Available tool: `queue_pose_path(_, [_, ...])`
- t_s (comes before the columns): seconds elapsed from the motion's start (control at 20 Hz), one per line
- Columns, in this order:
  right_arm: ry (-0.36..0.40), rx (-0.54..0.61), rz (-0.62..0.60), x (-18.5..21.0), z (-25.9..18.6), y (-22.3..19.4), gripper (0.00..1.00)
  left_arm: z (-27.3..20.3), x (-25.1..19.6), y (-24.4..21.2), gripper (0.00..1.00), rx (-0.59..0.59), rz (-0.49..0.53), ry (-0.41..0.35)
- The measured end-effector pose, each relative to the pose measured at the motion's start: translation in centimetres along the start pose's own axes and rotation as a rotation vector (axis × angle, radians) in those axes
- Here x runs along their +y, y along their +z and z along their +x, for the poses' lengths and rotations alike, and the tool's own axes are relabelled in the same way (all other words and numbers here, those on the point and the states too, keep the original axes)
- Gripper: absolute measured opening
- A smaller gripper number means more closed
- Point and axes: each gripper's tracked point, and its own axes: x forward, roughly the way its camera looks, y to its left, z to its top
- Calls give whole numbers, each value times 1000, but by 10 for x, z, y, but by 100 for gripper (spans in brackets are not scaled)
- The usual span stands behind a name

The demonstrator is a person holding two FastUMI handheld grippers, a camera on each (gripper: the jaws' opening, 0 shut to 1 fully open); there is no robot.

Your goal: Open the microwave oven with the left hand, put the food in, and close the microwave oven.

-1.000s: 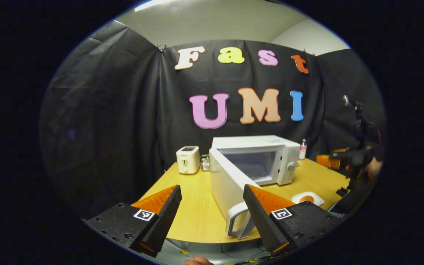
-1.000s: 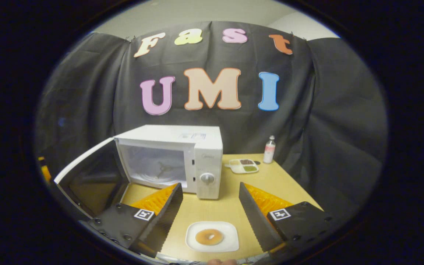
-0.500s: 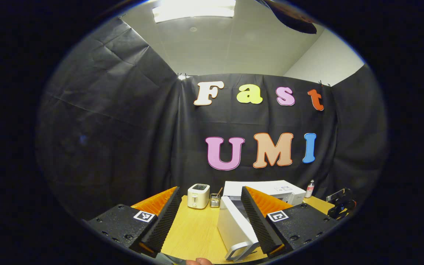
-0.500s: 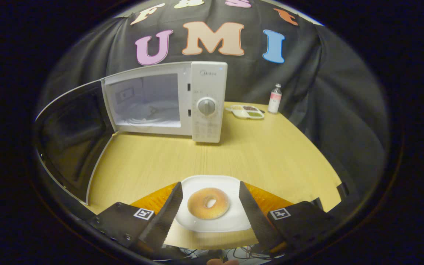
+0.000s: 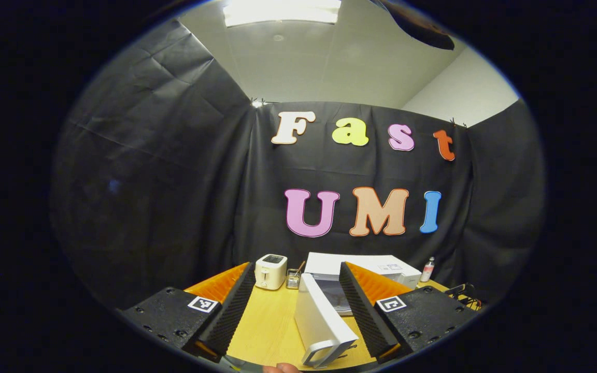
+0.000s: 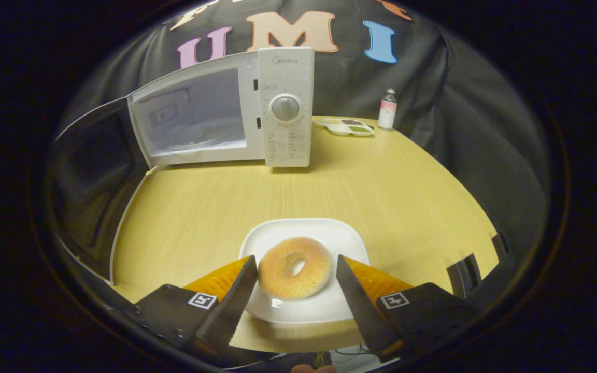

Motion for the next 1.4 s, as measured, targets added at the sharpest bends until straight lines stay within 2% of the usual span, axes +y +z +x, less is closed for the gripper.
queue_pose_path(0.05, [0, 15, 0, 1, 3, -4, 98, 0, 2, -2, 95, 4, -11, 5])
queue_pose_path(0.15, [11, 31, 18, 4, 5, -8, 98, -2, 4, -6, 93, 16, -37, 17])
queue_pose_path(0.25, [4, 25, 37, 6, 4, -8, 87, -1, 6, -10, 93, 26, -52, 21])
queue_pose_path(0.3, [2, 25, 42, 5, 4, -9, 87, 0, 7, -12, 93, 32, -50, 22])
queue_pose_path(0.35, [4, 30, 44, 6, 4, -8, 82, -1, 9, -14, 93, 37, -48, 22])
queue_pose_path(0.45, [10, 29, 54, 7, 3, -7, 85, 3, 11, -14, 95, 39, -45, 21])
queue_pose_path(0.5, [17, 26, 64, 10, 2, -5, 76, 3, 11, -15, 95, 38, -44, 19])
queue_pose_path(0.7, [57, 0, 127, 22, -7, 13, 76, 7, 8, -15, 95, 38, -46, 5])
queue_pose_path(0.85, [119, 5, 277, 44, -13, 33, 76, 10, 8, -19, 95, 47, -48, -5])
queue_pose_path(1.1, [263, 59, 700, 98, -11, 75, 76, 11, 12, -22, 95, 57, -30, 0])
queue_pose_path(1.4, [383, 62, 920, 163, 15, 125, 75, 7, 20, -27, 95, 84, -27, 11])
